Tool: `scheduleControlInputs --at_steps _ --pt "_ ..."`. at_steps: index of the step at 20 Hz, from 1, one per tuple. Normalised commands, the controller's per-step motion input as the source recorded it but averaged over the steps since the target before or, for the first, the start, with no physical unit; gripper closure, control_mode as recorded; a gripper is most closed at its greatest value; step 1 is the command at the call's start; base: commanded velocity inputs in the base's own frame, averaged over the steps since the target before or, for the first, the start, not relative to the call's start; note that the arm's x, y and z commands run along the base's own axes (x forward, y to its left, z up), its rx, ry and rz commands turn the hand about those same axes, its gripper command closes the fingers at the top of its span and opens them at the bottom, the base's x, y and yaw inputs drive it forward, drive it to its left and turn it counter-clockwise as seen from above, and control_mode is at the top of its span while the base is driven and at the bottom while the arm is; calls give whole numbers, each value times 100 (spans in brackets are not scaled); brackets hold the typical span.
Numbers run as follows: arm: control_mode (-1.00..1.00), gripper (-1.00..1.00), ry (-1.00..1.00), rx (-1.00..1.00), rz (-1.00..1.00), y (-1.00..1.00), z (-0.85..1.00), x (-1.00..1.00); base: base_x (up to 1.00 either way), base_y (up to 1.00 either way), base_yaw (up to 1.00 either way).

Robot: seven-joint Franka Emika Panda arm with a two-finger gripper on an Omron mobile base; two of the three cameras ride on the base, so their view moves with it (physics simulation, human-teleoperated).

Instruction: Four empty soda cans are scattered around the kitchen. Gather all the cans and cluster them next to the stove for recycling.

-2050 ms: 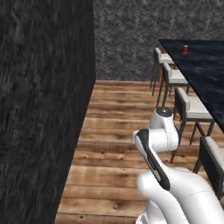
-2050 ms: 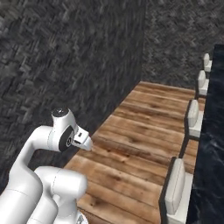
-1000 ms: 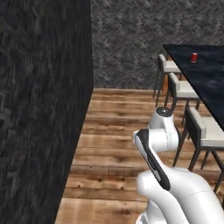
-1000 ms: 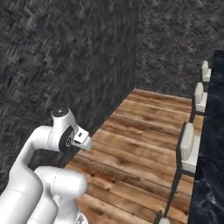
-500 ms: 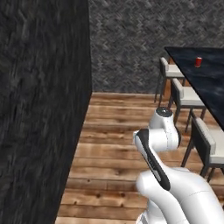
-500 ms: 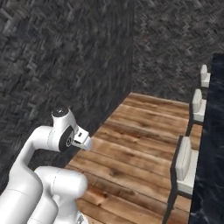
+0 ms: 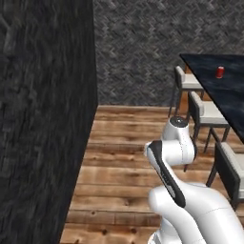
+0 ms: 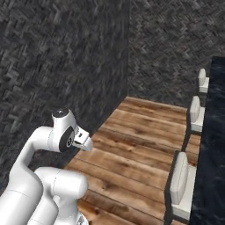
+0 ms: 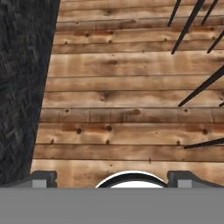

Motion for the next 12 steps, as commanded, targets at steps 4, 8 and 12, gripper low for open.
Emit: scheduleControlInputs --at_steps 4,8,12 --pt "100 -100 0 0 0 0 0 0 65 0 0" --pt "100 -100 0 0 0 0 0 0 65 0 0" --pt "100 -100 0 0 0 0 0 0 66 0 0"
